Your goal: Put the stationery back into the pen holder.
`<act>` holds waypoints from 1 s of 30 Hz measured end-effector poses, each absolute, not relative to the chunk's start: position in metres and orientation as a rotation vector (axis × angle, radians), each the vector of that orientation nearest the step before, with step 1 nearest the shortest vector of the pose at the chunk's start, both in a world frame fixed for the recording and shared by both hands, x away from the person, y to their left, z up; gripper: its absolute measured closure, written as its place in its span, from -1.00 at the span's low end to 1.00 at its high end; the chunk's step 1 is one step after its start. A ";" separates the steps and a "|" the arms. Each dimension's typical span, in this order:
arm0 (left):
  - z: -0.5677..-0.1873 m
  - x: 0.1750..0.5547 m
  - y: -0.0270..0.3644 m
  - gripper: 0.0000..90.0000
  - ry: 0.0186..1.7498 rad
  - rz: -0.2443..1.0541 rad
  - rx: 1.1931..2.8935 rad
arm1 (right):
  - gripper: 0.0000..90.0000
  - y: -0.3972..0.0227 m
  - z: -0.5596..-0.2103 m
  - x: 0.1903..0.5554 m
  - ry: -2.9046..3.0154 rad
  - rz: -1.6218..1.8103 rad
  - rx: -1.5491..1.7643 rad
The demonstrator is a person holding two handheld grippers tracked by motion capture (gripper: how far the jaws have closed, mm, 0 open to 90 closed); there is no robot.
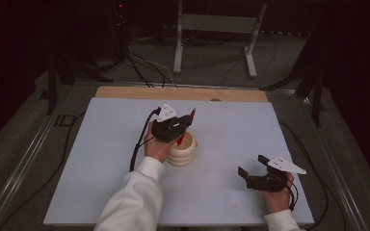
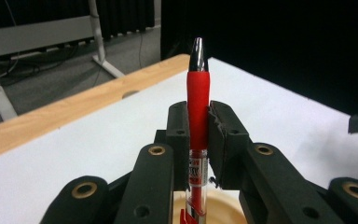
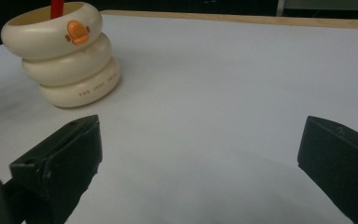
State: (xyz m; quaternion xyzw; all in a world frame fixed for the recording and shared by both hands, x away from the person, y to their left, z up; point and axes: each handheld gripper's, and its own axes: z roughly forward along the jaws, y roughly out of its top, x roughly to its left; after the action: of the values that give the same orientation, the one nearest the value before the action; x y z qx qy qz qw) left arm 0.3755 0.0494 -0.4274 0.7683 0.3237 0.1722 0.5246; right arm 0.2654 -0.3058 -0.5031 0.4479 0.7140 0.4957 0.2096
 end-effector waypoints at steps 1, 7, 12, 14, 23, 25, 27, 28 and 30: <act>-0.429 0.375 0.050 0.77 0.777 0.410 1.845 | -1.00 -0.306 -0.503 0.265 1.986 1.379 1.245; -0.440 0.367 0.051 0.74 0.773 0.407 1.879 | -1.00 -0.305 -0.503 0.265 1.986 1.378 1.244; -0.445 0.360 0.054 0.75 0.769 0.417 1.917 | -1.00 -0.305 -0.503 0.265 1.986 1.378 1.244; -0.446 0.358 0.056 0.74 0.770 0.422 1.925 | -1.00 -0.305 -0.503 0.265 1.987 1.377 1.242; -0.443 0.353 0.077 -0.02 0.860 0.477 1.870 | -1.00 -0.305 -0.503 0.265 1.984 1.378 1.245; -0.442 0.352 0.085 -0.12 0.880 0.481 1.862 | -1.00 -0.305 -0.503 0.265 1.984 1.378 1.244; -0.440 0.349 0.093 -0.18 0.901 0.485 1.854 | -1.00 -0.305 -0.503 0.265 1.985 1.378 1.245; -0.440 0.348 0.098 -0.20 0.908 0.485 1.844 | -1.00 -0.305 -0.503 0.265 1.984 1.378 1.245; -0.438 0.344 0.108 -0.20 0.924 0.488 1.827 | -1.00 -0.305 -0.503 0.265 1.984 1.379 1.245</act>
State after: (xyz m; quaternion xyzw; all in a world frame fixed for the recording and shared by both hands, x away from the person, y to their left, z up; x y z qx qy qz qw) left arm 0.3443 0.1076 -0.4380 0.7541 0.3813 0.2012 0.4954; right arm 0.2646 -0.3050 -0.5030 0.4478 0.7137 0.4960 0.2100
